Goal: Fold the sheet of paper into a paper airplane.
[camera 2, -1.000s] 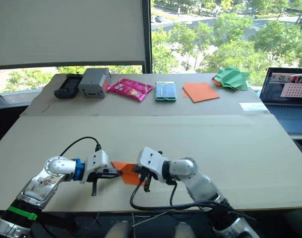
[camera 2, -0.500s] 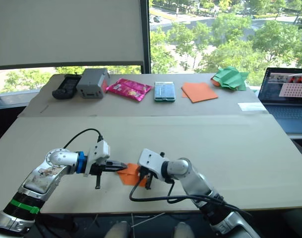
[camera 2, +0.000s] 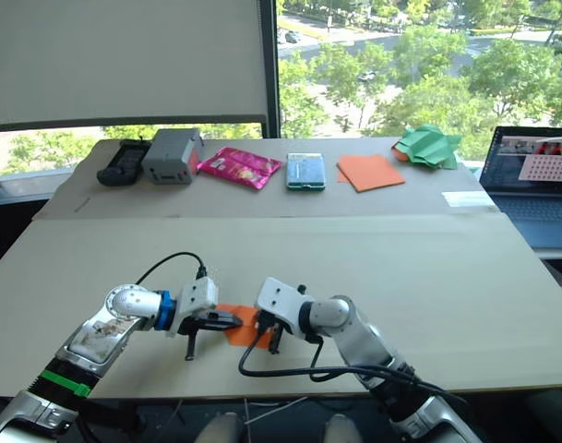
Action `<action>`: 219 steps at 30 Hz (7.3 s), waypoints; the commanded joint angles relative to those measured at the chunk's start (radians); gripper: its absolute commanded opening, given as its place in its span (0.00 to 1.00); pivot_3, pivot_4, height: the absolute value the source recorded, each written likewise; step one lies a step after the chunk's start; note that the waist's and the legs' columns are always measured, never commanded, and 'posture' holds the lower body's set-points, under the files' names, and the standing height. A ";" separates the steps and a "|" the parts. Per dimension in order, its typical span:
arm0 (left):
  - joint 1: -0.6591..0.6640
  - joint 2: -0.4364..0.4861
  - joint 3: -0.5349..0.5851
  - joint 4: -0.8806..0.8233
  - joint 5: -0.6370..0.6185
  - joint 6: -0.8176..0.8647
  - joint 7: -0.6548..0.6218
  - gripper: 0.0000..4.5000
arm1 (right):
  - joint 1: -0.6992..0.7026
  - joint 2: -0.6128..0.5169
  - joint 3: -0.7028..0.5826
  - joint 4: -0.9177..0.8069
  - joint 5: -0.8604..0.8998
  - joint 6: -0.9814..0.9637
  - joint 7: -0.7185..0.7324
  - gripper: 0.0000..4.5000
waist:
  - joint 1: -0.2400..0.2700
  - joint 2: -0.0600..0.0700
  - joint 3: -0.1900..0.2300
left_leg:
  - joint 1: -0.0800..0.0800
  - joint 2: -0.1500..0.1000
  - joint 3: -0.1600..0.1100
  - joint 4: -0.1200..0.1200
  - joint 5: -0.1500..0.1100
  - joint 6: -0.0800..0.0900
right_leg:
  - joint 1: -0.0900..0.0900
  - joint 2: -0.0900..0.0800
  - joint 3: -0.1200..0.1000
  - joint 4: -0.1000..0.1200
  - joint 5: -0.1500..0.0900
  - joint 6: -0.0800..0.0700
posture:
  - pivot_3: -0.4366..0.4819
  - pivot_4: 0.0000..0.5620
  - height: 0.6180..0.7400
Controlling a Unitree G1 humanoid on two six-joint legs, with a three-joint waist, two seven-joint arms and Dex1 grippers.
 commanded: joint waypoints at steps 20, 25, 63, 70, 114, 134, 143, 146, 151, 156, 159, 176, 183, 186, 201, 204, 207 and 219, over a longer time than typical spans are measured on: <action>-0.001 -0.049 0.002 0.072 -0.032 0.166 -0.022 0.00 | 0.024 -0.010 0.047 0.025 -0.019 0.067 0.014 0.01 | -0.001 0.001 -0.002 | 0.001 0.000 0.000 0.000 0.000 0.000 | 0.001 0.000 0.000 0.000 0.000 0.000 | 0.48 0.27 0.72; 0.013 -0.048 0.004 0.116 -0.033 0.173 -0.033 0.00 | 0.024 -0.012 0.049 0.023 -0.020 0.068 0.015 0.01 | -0.002 0.001 -0.003 | 0.002 0.000 0.000 0.000 0.000 0.000 | 0.001 0.000 0.000 0.000 0.000 0.000 | 0.48 0.27 0.72; 0.257 0.176 0.072 0.117 0.007 0.045 -0.048 0.00 | 0.010 -0.010 0.060 0.029 -0.014 0.067 0.019 0.01 | -0.057 0.005 -0.011 | 0.021 0.002 -0.001 -0.003 -0.013 0.004 | 0.000 0.000 0.000 0.001 0.000 -0.001 | 0.48 0.27 0.72; 0.279 0.198 0.088 0.102 0.007 0.044 -0.046 0.00 | 0.006 -0.008 0.059 0.035 -0.016 0.065 0.022 0.01 | -0.056 0.007 -0.008 | 0.031 0.001 -0.001 -0.003 -0.021 0.003 | 0.000 -0.001 0.000 0.000 -0.001 -0.001 | 0.48 0.27 0.72; 0.455 0.208 0.496 -0.343 -0.398 0.374 0.066 0.00 | -0.059 0.002 -0.130 -0.155 0.164 0.157 0.026 0.74 | -0.021 -0.007 0.022 | 0.022 0.002 -0.001 0.000 -0.031 -0.005 | -0.022 -0.001 -0.003 -0.012 -0.001 -0.001 | 0.48 0.27 0.72; 0.530 0.167 0.538 -0.435 -0.440 0.404 0.135 0.00 | -0.078 0.073 -0.160 -0.010 0.341 0.238 0.072 0.32 | -0.022 -0.007 0.021 | 0.019 0.001 -0.002 0.001 -0.030 -0.004 | -0.021 -0.001 -0.003 -0.008 0.006 -0.002 | 0.48 0.27 0.72; 0.529 0.166 0.569 -0.437 -0.469 0.431 0.154 0.00 | -0.062 0.061 -0.156 -0.067 0.326 0.185 0.060 0.00 | -0.022 -0.008 0.021 | 0.019 0.001 -0.002 0.001 -0.030 -0.004 | -0.021 -0.001 -0.002 -0.005 0.006 -0.002 | 0.48 0.27 0.72; 0.527 0.162 0.576 -0.453 -0.495 0.453 0.159 0.00 | -0.053 0.043 -0.142 -0.107 0.294 0.162 0.034 0.00 | -0.022 -0.008 0.021 | 0.020 0.001 -0.002 0.001 -0.030 -0.004 | -0.021 -0.001 -0.002 -0.004 0.006 -0.002 | 0.48 0.27 0.72; 0.540 0.164 0.575 -0.463 -0.501 0.456 0.164 0.00 | -0.035 0.040 -0.154 -0.171 0.285 0.166 -0.018 0.14 | -0.022 -0.008 0.021 | 0.020 0.001 -0.002 0.001 -0.030 -0.004 | -0.021 -0.001 -0.002 -0.005 0.006 -0.002 | 0.48 0.27 0.72; 0.544 0.154 0.563 -0.466 -0.504 0.460 0.174 0.00 | -0.009 0.008 -0.118 -0.233 0.249 0.122 -0.038 0.50 | -0.022 -0.009 0.020 | 0.020 0.001 -0.002 0.001 -0.030 -0.004 | -0.021 -0.001 -0.002 -0.005 0.006 -0.002 | 0.48 0.27 0.72; 0.541 0.149 0.561 -0.467 -0.501 0.461 0.180 0.00 | 0.002 0.011 -0.122 -0.248 0.261 0.116 -0.037 0.50 | -0.022 -0.009 0.020 | 0.020 0.001 -0.002 0.001 -0.030 -0.004 | -0.021 -0.001 -0.002 -0.005 0.006 -0.002 | 0.48 0.27 0.72; 0.541 0.146 0.555 -0.480 -0.499 0.465 0.194 0.00 | -0.014 -0.018 -0.064 -0.263 0.197 0.054 -0.036 0.50 | -0.043 -0.008 0.023 | 0.013 -0.010 -0.021 0.001 -0.029 -0.003 | -0.001 -0.019 -0.027 -0.006 0.005 -0.002 | 0.48 0.27 0.70; 0.536 0.150 0.553 -0.480 -0.498 0.467 0.189 0.00 | 0.001 0.000 -0.122 -0.267 0.280 0.129 -0.023 0.50 | -0.022 0.006 0.026 | -0.003 -0.032 -0.053 0.000 -0.021 0.007 | 0.004 -0.050 -0.074 0.000 0.000 0.008 | 0.48 0.27 0.69; 0.535 0.151 0.549 -0.478 -0.493 0.463 0.185 0.00 | 0.013 0.002 -0.140 -0.259 0.311 0.158 -0.025 0.50 | -0.013 0.006 0.026 | -0.002 -0.031 -0.054 -0.001 -0.020 0.007 | 0.004 -0.049 -0.073 0.001 0.001 0.006 | 0.48 0.27 0.69; 0.518 0.146 0.532 -0.484 -0.496 0.462 0.186 0.00 | 0.076 0.112 -0.405 -0.272 0.552 0.559 -0.149 0.50 | -0.009 0.005 0.026 | -0.003 -0.031 -0.053 0.000 -0.020 0.007 | -0.001 -0.049 -0.073 0.000 0.001 0.006 | 0.48 0.27 0.69; 0.519 0.147 0.530 -0.484 -0.494 0.460 0.185 0.00 | 0.079 0.140 -0.477 -0.280 0.630 0.683 -0.172 0.50 | -0.009 0.005 0.026 | -0.003 -0.032 -0.053 0.000 -0.020 0.007 | -0.001 -0.049 -0.073 0.000 0.001 0.006 | 0.48 0.27 0.69; 0.521 0.146 0.530 -0.485 -0.495 0.461 0.189 0.00 | 0.091 0.153 -0.511 -0.287 0.675 0.749 -0.197 0.50 | -0.009 0.006 0.026 | -0.003 -0.032 -0.053 0.000 -0.020 0.007 | -0.001 -0.049 -0.073 0.000 0.001 0.006 | 0.48 0.27 0.69; 0.523 0.136 0.515 -0.495 -0.494 0.461 0.196 0.00 | 0.090 0.194 -0.489 -0.222 0.707 0.730 -0.257 0.50 | -0.012 0.006 0.026 | -0.004 -0.032 -0.053 0.000 -0.020 0.007 | -0.002 -0.049 -0.072 0.000 0.001 0.006 | 0.48 0.27 0.69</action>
